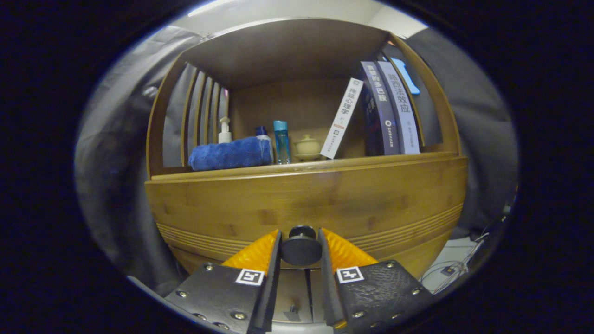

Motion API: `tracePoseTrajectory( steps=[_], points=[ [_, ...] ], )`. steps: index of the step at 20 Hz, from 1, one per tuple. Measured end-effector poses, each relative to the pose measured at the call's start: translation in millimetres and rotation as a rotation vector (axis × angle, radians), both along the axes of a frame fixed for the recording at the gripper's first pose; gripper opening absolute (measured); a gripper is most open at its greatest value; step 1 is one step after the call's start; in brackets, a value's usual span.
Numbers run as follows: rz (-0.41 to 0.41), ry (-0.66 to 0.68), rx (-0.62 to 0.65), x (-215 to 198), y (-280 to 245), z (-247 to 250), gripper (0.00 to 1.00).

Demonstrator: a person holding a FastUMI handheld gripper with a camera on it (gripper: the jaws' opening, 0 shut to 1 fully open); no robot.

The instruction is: Pull open the drawer, take out the items inside it, and place them on the countertop above the cabinet.

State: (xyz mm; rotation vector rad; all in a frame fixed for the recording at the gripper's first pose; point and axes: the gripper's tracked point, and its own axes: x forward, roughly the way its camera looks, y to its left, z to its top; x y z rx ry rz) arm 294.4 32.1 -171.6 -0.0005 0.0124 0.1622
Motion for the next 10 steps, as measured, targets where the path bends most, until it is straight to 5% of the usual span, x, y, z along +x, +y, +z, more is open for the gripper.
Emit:
tracePoseTrajectory(
  steps=[2,5,10],
  points=[
    [0.021,0.010,-0.038,2,0,1,0.43],
    [-0.007,0.013,-0.030,-9,-4,1,0.30],
    [-0.008,0.034,-0.006,-54,-9,-3,0.30]
  ],
)
